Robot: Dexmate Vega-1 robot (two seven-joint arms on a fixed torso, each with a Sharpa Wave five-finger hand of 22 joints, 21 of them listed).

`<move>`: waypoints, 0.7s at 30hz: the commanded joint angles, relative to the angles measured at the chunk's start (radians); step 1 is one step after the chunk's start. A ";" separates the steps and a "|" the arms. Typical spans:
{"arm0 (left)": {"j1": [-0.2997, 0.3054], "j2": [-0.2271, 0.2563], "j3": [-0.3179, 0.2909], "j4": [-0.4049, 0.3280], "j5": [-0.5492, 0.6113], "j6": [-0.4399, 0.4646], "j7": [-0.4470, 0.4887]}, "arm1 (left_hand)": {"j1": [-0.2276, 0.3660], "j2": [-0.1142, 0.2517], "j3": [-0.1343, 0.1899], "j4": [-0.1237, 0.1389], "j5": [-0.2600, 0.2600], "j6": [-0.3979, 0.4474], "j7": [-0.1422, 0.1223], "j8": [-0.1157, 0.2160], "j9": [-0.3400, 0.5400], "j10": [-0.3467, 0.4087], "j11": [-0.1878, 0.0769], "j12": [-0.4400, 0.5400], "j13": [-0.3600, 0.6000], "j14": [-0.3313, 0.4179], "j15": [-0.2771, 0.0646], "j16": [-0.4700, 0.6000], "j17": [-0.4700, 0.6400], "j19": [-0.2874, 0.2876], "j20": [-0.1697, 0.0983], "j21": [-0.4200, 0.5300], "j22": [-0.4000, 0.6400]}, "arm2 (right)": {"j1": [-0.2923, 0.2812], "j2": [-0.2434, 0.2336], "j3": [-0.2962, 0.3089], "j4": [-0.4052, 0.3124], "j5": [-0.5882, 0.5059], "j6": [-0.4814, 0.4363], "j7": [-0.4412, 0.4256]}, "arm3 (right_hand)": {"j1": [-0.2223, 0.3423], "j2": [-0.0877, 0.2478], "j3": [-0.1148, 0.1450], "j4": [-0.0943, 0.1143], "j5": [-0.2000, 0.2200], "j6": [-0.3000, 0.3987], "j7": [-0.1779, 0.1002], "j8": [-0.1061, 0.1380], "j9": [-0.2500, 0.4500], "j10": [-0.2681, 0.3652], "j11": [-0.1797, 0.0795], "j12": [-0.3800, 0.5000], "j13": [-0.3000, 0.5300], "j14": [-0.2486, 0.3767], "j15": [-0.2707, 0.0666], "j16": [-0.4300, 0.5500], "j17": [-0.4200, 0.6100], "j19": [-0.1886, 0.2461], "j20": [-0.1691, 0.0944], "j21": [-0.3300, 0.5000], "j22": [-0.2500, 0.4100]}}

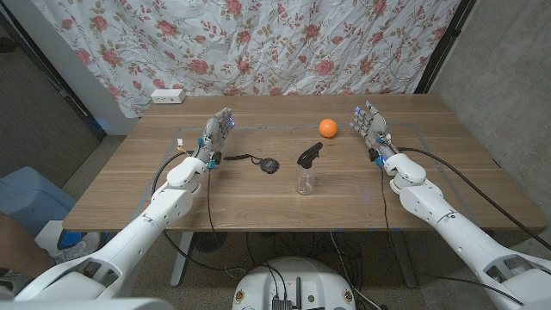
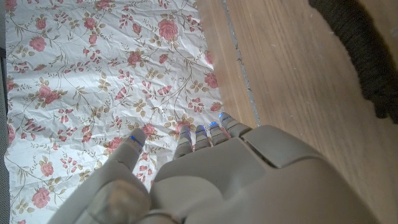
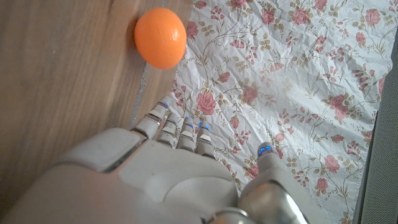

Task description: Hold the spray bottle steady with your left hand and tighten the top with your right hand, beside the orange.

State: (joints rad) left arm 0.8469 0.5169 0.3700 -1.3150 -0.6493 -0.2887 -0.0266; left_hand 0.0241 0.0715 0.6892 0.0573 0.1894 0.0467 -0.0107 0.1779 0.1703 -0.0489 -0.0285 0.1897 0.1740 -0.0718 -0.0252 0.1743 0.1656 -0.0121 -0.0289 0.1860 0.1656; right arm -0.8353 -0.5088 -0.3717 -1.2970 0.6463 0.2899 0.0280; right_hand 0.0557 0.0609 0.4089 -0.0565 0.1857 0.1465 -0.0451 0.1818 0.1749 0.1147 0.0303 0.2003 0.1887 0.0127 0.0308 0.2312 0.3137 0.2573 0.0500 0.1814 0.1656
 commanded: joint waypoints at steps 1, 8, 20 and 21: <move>0.010 0.023 -0.007 -0.030 -0.003 0.022 -0.002 | 0.007 0.049 0.008 -0.004 0.005 0.011 -0.001 0.005 0.003 -0.002 -0.001 0.007 0.002 -0.007 -0.001 0.004 0.001 -0.002 -0.043 0.006 0.005 | -0.017 0.003 -0.006 -0.022 -0.014 -0.001 -0.028 | 0.005 -0.004 0.005 -0.002 0.004 0.009 0.000 0.007 0.003 0.007 -0.002 0.006 0.005 0.001 0.011 0.003 0.003 0.003 -0.003 0.006 0.003; 0.015 0.026 -0.006 -0.037 -0.008 0.016 -0.019 | 0.010 0.048 0.007 -0.011 0.004 0.012 -0.002 0.005 0.003 0.002 -0.002 0.007 0.002 -0.005 -0.003 0.004 0.001 -0.001 -0.044 0.006 0.005 | -0.027 0.002 -0.014 -0.038 -0.041 0.005 -0.052 | 0.006 -0.002 0.005 -0.005 0.003 0.010 0.000 0.007 0.003 0.008 -0.003 0.006 0.005 0.002 0.008 0.002 0.001 0.003 -0.002 0.006 0.003; 0.051 0.071 -0.002 -0.114 -0.008 0.046 -0.034 | 0.025 0.036 0.004 -0.044 -0.001 0.028 -0.006 0.009 0.002 0.021 -0.010 0.011 0.001 0.011 -0.015 0.006 0.000 0.007 -0.047 0.006 0.003 | -0.040 -0.013 -0.010 -0.055 -0.050 -0.004 -0.070 | 0.006 -0.001 0.003 -0.008 0.002 0.014 -0.001 0.008 0.003 0.012 -0.003 0.006 0.005 0.008 0.010 0.003 -0.003 0.004 -0.002 0.007 0.003; 0.054 0.075 -0.003 -0.123 -0.007 0.051 -0.032 | 0.026 0.035 0.005 -0.046 -0.001 0.029 -0.007 0.009 0.002 0.022 -0.012 0.011 0.001 0.012 -0.016 0.006 0.000 0.007 -0.047 0.006 0.003 | -0.040 -0.013 -0.010 -0.056 -0.051 -0.005 -0.072 | 0.006 -0.001 0.003 -0.009 0.002 0.014 -0.001 0.008 0.003 0.012 -0.003 0.005 0.005 0.008 0.009 0.003 -0.003 0.005 -0.002 0.007 0.003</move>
State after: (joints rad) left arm 0.8724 0.5558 0.3659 -1.3732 -0.6559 -0.2670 -0.0537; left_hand 0.0374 0.0846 0.6939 0.0216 0.1894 0.0630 -0.0161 0.1816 0.1702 -0.0341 -0.0357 0.1966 0.1721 -0.0660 -0.0307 0.1742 0.1629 -0.0121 -0.0288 0.1860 0.1654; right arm -0.8649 -0.5111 -0.3818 -1.3369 0.6092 0.2899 -0.0242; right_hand 0.0556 0.0609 0.4115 -0.0593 0.1857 0.1540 -0.0452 0.1818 0.1747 0.1182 0.0266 0.2003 0.1886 0.0163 0.0343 0.2312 0.3108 0.2571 0.0500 0.1813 0.1654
